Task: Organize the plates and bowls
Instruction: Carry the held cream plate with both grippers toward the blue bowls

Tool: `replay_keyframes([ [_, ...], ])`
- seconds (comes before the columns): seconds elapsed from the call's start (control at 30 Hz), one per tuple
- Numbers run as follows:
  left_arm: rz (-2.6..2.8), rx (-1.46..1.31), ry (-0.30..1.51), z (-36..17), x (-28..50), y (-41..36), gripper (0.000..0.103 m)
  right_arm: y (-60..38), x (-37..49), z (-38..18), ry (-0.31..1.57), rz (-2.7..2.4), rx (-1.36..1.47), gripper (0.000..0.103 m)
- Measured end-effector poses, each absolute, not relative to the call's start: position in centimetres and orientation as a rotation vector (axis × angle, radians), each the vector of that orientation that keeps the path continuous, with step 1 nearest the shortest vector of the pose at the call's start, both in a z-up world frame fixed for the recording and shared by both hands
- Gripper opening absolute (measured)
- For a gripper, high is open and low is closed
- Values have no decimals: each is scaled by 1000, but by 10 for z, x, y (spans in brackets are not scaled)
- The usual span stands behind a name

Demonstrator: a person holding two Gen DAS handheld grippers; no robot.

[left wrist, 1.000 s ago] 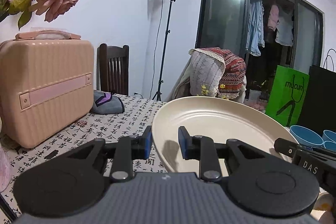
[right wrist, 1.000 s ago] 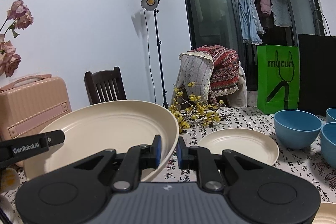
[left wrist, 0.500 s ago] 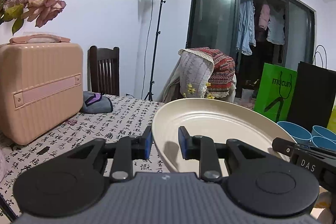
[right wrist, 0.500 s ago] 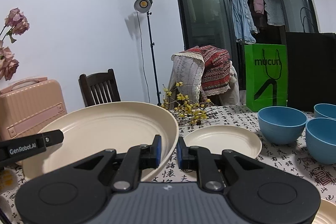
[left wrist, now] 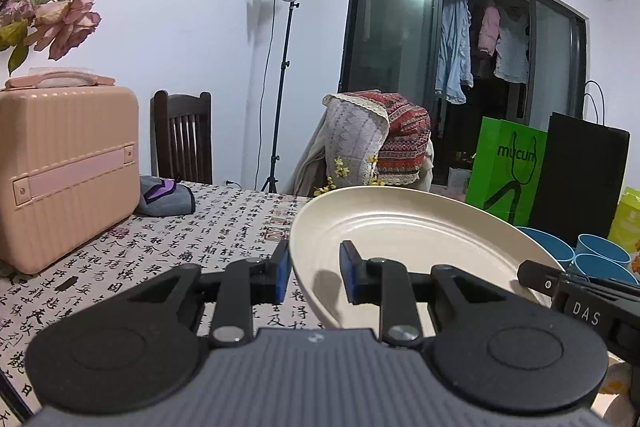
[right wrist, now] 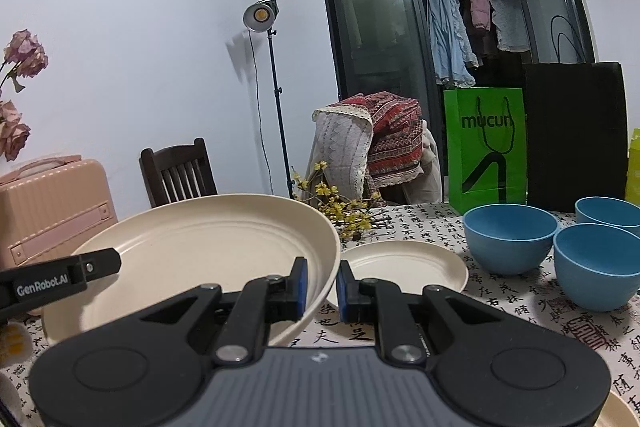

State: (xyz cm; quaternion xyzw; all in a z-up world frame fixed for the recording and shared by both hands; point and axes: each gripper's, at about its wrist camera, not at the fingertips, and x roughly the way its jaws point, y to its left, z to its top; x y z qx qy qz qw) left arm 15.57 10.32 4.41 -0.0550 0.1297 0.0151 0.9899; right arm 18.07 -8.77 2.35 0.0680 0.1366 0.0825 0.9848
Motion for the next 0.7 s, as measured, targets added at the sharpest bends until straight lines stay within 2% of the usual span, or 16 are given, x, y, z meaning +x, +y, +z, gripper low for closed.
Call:
replay_keyframes([
  [0.7, -11, -95, 245, 47, 143, 68, 26, -127, 164, 24, 249, 134, 154, 15],
])
